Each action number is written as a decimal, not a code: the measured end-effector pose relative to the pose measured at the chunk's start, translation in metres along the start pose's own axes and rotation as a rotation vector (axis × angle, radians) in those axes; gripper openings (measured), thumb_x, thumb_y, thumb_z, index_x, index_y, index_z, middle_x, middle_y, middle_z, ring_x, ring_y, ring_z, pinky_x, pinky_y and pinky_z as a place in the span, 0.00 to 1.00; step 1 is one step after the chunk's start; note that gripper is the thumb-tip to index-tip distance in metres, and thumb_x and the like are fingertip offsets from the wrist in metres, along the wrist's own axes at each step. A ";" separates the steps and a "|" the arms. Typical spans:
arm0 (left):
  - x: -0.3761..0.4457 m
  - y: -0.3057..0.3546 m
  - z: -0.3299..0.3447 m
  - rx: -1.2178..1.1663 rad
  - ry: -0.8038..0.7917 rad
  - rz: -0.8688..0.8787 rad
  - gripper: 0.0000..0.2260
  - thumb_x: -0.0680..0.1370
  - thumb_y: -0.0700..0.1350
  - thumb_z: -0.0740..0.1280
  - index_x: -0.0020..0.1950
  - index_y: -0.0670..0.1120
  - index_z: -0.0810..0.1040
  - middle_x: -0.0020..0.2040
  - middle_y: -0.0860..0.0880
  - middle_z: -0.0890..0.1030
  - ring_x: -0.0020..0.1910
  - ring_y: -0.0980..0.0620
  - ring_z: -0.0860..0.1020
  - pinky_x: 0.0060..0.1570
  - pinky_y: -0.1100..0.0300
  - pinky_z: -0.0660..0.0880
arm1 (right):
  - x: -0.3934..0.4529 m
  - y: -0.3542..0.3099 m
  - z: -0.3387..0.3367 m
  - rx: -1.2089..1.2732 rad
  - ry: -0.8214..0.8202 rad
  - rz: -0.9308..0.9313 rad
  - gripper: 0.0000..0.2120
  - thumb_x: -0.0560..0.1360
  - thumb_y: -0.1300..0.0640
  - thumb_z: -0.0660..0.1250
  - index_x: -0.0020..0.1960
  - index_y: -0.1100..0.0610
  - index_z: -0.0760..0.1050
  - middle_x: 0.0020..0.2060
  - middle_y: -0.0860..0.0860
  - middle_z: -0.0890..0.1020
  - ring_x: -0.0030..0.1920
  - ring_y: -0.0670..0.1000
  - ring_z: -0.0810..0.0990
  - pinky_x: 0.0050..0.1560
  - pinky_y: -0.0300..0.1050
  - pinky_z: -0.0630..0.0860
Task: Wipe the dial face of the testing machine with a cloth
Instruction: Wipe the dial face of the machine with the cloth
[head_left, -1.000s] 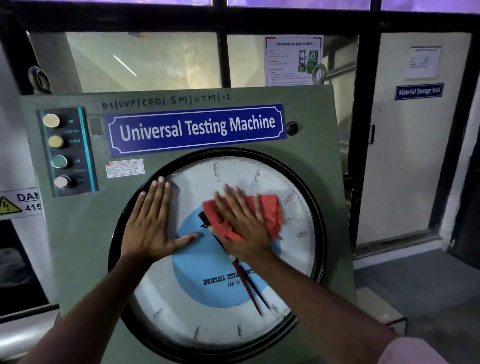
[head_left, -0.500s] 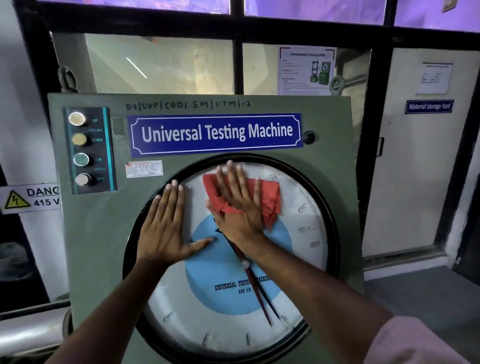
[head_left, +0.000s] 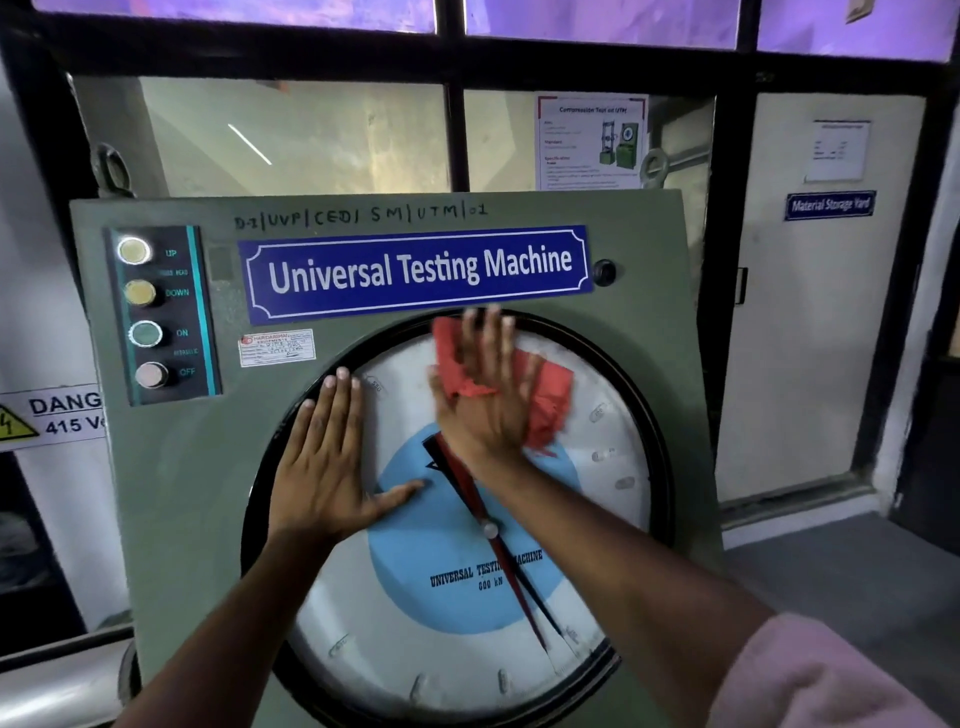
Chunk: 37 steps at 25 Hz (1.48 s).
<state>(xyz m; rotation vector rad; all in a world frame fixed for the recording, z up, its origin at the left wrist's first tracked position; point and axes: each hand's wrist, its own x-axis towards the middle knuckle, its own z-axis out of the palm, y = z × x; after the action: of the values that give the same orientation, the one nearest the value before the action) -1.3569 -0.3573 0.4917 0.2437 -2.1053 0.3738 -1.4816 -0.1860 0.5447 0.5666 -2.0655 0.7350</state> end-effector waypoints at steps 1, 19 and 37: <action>0.000 0.001 0.002 -0.005 0.009 0.005 0.63 0.71 0.84 0.59 0.90 0.41 0.46 0.91 0.43 0.48 0.91 0.45 0.50 0.89 0.49 0.46 | -0.005 -0.012 0.004 -0.017 -0.004 -0.105 0.39 0.83 0.32 0.47 0.88 0.49 0.43 0.88 0.52 0.45 0.87 0.54 0.44 0.84 0.69 0.45; -0.003 0.012 -0.014 0.019 -0.045 -0.030 0.63 0.71 0.83 0.55 0.90 0.39 0.45 0.91 0.43 0.44 0.90 0.49 0.41 0.89 0.51 0.40 | -0.139 0.144 0.014 0.067 -0.037 0.668 0.36 0.82 0.36 0.40 0.85 0.52 0.39 0.87 0.58 0.48 0.87 0.59 0.49 0.82 0.68 0.55; 0.000 0.005 -0.012 0.012 -0.045 -0.015 0.63 0.72 0.84 0.58 0.90 0.40 0.47 0.91 0.43 0.48 0.91 0.47 0.47 0.89 0.50 0.43 | 0.061 -0.001 -0.010 0.036 0.064 -0.077 0.34 0.85 0.33 0.51 0.87 0.45 0.55 0.88 0.47 0.51 0.87 0.54 0.42 0.84 0.67 0.37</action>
<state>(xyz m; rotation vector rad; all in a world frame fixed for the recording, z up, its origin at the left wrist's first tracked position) -1.3491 -0.3486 0.4968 0.2777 -2.1450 0.3752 -1.5081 -0.1874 0.6007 0.6318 -1.9643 0.7371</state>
